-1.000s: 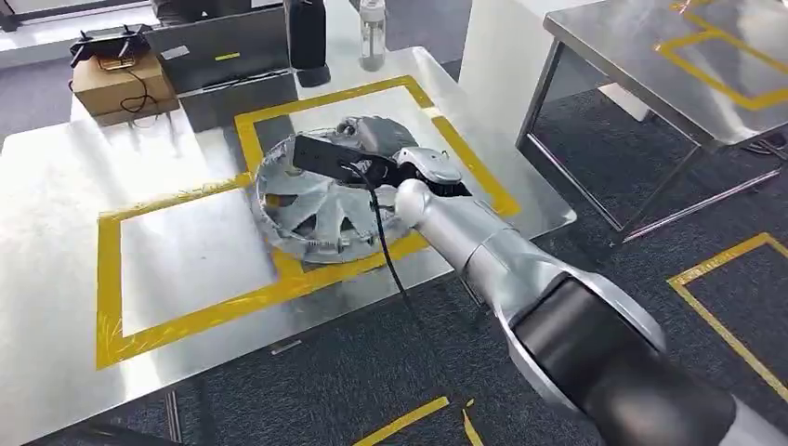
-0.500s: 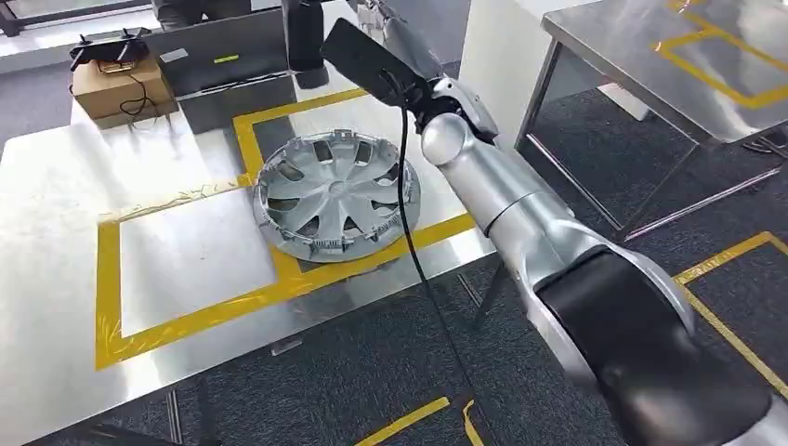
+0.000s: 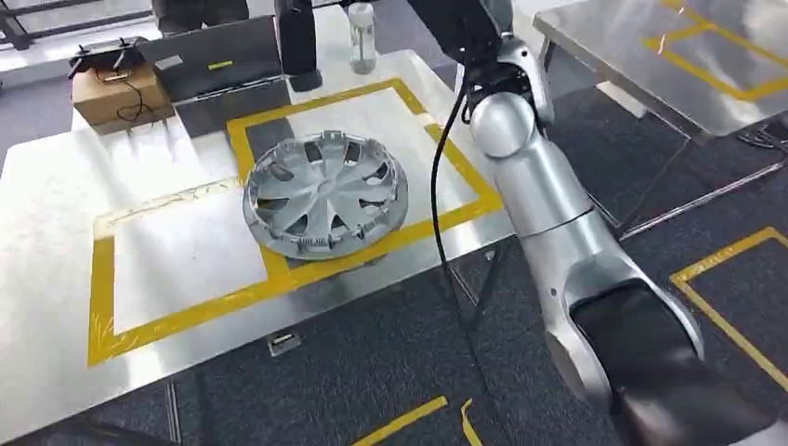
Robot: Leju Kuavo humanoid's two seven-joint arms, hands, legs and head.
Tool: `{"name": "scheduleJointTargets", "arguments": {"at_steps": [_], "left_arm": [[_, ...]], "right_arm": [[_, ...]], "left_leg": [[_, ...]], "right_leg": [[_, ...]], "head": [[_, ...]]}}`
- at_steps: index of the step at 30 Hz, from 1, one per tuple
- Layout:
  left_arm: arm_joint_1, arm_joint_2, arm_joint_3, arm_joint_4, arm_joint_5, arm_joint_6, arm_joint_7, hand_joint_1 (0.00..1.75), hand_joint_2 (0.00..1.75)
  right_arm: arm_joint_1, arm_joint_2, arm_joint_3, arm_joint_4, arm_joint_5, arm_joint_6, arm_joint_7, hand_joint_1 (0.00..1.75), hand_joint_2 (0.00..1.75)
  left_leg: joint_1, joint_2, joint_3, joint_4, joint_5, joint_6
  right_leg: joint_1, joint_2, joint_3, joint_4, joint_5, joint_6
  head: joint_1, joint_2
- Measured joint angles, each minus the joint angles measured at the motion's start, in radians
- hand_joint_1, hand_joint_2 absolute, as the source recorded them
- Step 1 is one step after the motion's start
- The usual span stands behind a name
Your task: Take the parts from the cabinet and place them on the table.
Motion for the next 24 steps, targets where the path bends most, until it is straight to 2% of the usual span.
{"name": "scheduleJointTargets", "arguments": {"at_steps": [1,2,3,4,5,6,7,8,9,10,11,12,13,15,16,17,18,20,21,22,23,24], "left_arm": [[0.004,0.000,0.001,0.000,0.000,-0.002,0.001,0.00,0.00],[0.008,0.000,0.002,0.001,0.000,-0.002,0.003,0.00,0.00],[0.012,0.000,0.005,0.001,0.000,-0.003,0.003,0.00,0.00],[0.013,0.000,0.010,0.001,0.000,-0.003,0.003,0.00,0.00],[0.014,0.002,0.013,0.001,0.001,-0.003,0.003,0.00,0.00],[0.015,0.002,0.015,0.001,0.001,-0.003,0.003,0.00,0.00],[0.017,0.002,0.016,0.001,0.001,-0.003,0.003,0.00,0.00],[0.019,0.002,0.017,0.001,0.001,-0.003,0.003,0.00,0.00],[0.020,0.002,0.017,0.001,0.002,-0.003,0.003,0.00,0.00],[0.020,0.002,0.017,0.001,0.002,-0.003,0.002,0.00,0.00],[0.019,0.003,0.017,0.000,0.002,-0.003,0.002,0.00,0.00],[0.018,0.003,0.017,-0.001,0.002,-0.003,0.001,0.00,0.00],[0.019,0.002,0.017,-0.001,0.002,-0.003,0.000,0.00,0.00],[0.019,0.003,0.018,-0.001,-0.002,-0.003,-0.001,0.00,0.00],[0.020,0.002,0.017,-0.001,-0.008,-0.003,-0.002,0.00,0.00],[0.019,0.000,0.018,-0.001,-0.011,-0.003,-0.005,0.00,0.00],[0.018,0.000,0.018,-0.001,-0.013,-0.003,-0.005,0.00,0.00],[0.017,0.000,0.018,-0.001,-0.022,-0.005,-0.005,0.00,0.00],[0.017,0.000,0.018,-0.001,-0.025,-0.006,-0.004,0.00,0.00],[0.017,0.000,0.018,-0.001,-0.027,-0.006,-0.003,0.00,0.00],[0.017,0.000,0.018,-0.001,-0.027,-0.006,0.000,0.00,0.00],[0.017,-0.002,0.018,-0.001,-0.028,-0.006,0.001,0.00,0.00]], "right_arm": [[0.014,-0.002,-0.014,-0.029,0.006,0.002,-0.005,0.00,0.00],[0.027,-0.003,-0.019,-0.052,0.010,0.004,-0.008,0.00,0.00],[0.040,-0.005,-0.022,-0.069,0.014,0.008,-0.013,0.00,0.00],[0.053,-0.008,-0.026,-0.082,0.018,0.010,-0.017,0.00,0.00],[0.066,-0.012,-0.031,-0.092,0.020,0.012,-0.019,0.00,0.00],[0.078,-0.015,-0.034,-0.099,0.020,0.013,-0.022,0.00,0.00],[0.091,-0.020,-0.036,-0.105,0.020,0.014,-0.023,0.00,0.00],[0.100,-0.024,-0.038,-0.112,0.020,0.015,-0.027,0.00,0.00],[0.104,-0.027,-0.040,-0.117,0.020,0.015,-0.031,0.00,0.00],[0.107,-0.032,-0.041,-0.123,0.020,0.014,-0.035,0.00,0.00],[0.107,-0.034,-0.042,-0.128,0.020,0.013,-0.037,0.00,0.00],[0.109,-0.039,-0.046,-0.134,0.020,0.011,-0.041,0.00,0.00],[0.112,-0.042,-0.047,-0.136,0.020,0.011,-0.045,0.00,0.00],[0.124,-0.048,-0.049,-0.144,0.019,0.007,-0.047,0.00,0.00],[0.135,-0.053,-0.052,-0.153,0.020,0.001,-0.047,0.00,0.00],[0.147,-0.061,-0.058,-0.164,0.022,-0.006,-0.045,0.00,0.00],[0.158,-0.066,-0.059,-0.173,0.029,-0.008,-0.040,0.00,0.00],[0.192,-0.083,-0.060,-0.192,0.043,-0.015,-0.040,0.00,0.00],[0.212,-0.091,-0.063,-0.197,0.048,-0.018,-0.040,0.00,0.00],[0.229,-0.097,-0.064,-0.202,0.055,-0.019,-0.041,0.00,0.00],[0.243,-0.101,-0.064,-0.208,0.064,-0.019,-0.043,0.00,0.00],[0.253,-0.106,-0.064,-0.215,0.074,-0.018,-0.044,0.00,0.00]], "left_leg": [[0.002,0.000,-0.005,0.003,-0.002,-0.007],[0.003,0.001,-0.017,0.027,-0.038,-0.011],[0.003,0.001,-0.032,0.079,-0.091,-0.012],[0.003,0.001,-0.057,0.160,-0.145,-0.015],[0.002,0.001,-0.080,0.238,-0.187,-0.017],[0.001,0.001,-0.094,0.297,-0.210,-0.016],[0.000,0.001,-0.087,0.313,-0.207,-0.015],[-0.001,0.001,-0.053,0.279,-0.182,-0.010],[-0.003,0.001,-0.004,0.211,-0.153,-0.004],[-0.006,0.001,0.062,0.115,-0.126,0.005],[-0.011,0.000,0.117,0.027,-0.136,0.015],[-0.016,0.002,0.137,0.009,-0.140,0.015],[-0.020,0.000,0.130,0.010,-0.128,0.016],[-0.024,0.000,0.124,0.003,-0.126,0.028],[-0.015,0.000,0.120,-0.010,-0.112,0.035],[-0.013,0.007,0.121,-0.013,-0.102,0.039],[-0.012,0.007,0.110,-0.014,-0.093,0.049],[-0.012,0.008,0.086,-0.013,-0.074,0.053],[-0.012,0.008,0.071,-0.011,-0.065,0.053],[-0.012,0.008,0.058,-0.009,-0.057,0.052],[-0.012,0.008,0.046,-0.005,-0.050,0.050],[-0.012,0.008,0.034,-0.001,-0.044,0.048]], "right_leg": [[-0.007,-0.003,-0.005,-0.008,0.012,-0.014],[-0.006,-0.003,-0.010,-0.010,0.019,-0.020],[-0.006,-0.002,-0.017,-0.010,0.026,-0.026],[-0.005,-0.001,-0.026,-0.009,0.032,-0.029],[-0.003,-0.001,-0.034,-0.009,0.039,-0.031],[0.000,-0.001,-0.043,-0.008,0.045,-0.031],[0.001,-0.001,-0.052,-0.007,0.052,-0.031],[0.003,-0.001,-0.062,-0.007,0.059,-0.030],[0.005,-0.001,-0.070,-0.006,0.066,-0.029],[0.007,-0.001,-0.076,-0.006,0.072,-0.026],[0.006,-0.002,-0.077,-0.005,0.077,-0.024],[0.010,-0.001,-0.081,-0.006,0.083,-0.017],[0.006,-0.004,-0.077,-0.009,0.088,-0.010],[0.003,-0.005,-0.077,-0.016,0.101,0.003],[0.008,-0.003,-0.079,-0.018,0.108,0.011],[0.002,0.000,-0.087,-0.004,0.083,0.015],[0.001,-0.001,-0.102,0.036,0.034,0.023],[-0.003,-0.002,-0.153,0.192,-0.070,0.034],[-0.004,-0.002,-0.174,0.266,-0.099,0.039],[-0.005,-0.002,-0.175,0.293,-0.097,0.040],[-0.006,-0.002,-0.154,0.275,-0.074,0.040],[-0.006,-0.002,-0.113,0.221,-0.043,0.039]], "head": [[0.001,0.000],[0.000,0.000],[-0.002,0.000],[-0.002,0.000],[-0.002,0.000],[-0.002,0.000],[-0.002,0.000],[-0.002,0.000],[-0.002,0.000],[-0.002,0.000],[-0.001,0.000],[0.000,0.000],[-0.004,0.000],[-0.005,0.000],[-0.005,0.000],[-0.007,0.000],[-0.004,0.000],[-0.004,0.000],[-0.003,0.000],[-0.003,0.000],[-0.003,0.000],[-0.003,0.000]]}}
